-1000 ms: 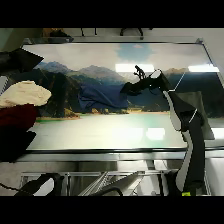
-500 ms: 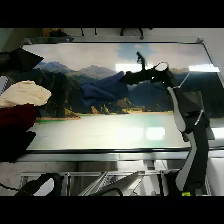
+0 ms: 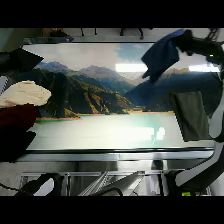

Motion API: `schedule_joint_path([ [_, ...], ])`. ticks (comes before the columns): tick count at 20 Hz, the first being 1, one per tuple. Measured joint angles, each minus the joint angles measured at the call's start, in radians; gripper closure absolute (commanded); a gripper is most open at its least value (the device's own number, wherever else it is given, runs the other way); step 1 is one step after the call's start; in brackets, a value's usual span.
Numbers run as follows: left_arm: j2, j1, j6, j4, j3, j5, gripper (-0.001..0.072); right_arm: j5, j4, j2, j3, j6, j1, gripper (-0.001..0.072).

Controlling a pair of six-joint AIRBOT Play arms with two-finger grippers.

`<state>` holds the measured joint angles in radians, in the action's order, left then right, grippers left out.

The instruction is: Fold the shirts.

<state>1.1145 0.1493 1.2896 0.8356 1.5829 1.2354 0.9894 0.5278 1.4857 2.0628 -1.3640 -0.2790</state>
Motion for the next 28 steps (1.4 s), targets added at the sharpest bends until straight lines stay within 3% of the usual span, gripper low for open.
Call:
schedule_joint_path([
  [6, 0.000, 0.000, 0.000, 0.000, 0.000, 0.000, 0.0686, -0.126, 0.237, -0.050, 0.000, -0.357, -0.120, 0.0694],
  [12, 0.000, 0.000, 0.001, 0.000, 0.000, 0.000, 0.0686, -0.136, 0.475, -0.088, -0.036, -0.718, -0.142, 0.0694],
  [15, 0.000, 0.000, 0.002, 0.000, 0.000, 0.000, 0.0686, -0.086, 0.664, -0.146, -0.063, -0.864, -0.146, 0.0695],
  [18, 0.000, 0.000, 0.003, 0.000, 0.000, 0.000, 0.0686, 0.035, 0.791, -0.197, -0.073, -0.911, -0.171, 0.0695],
  [28, 0.000, 0.000, 0.000, 0.000, 0.000, 0.012, 0.0686, 0.641, 0.946, -0.319, -0.088, -0.852, -0.325, 0.0695],
])
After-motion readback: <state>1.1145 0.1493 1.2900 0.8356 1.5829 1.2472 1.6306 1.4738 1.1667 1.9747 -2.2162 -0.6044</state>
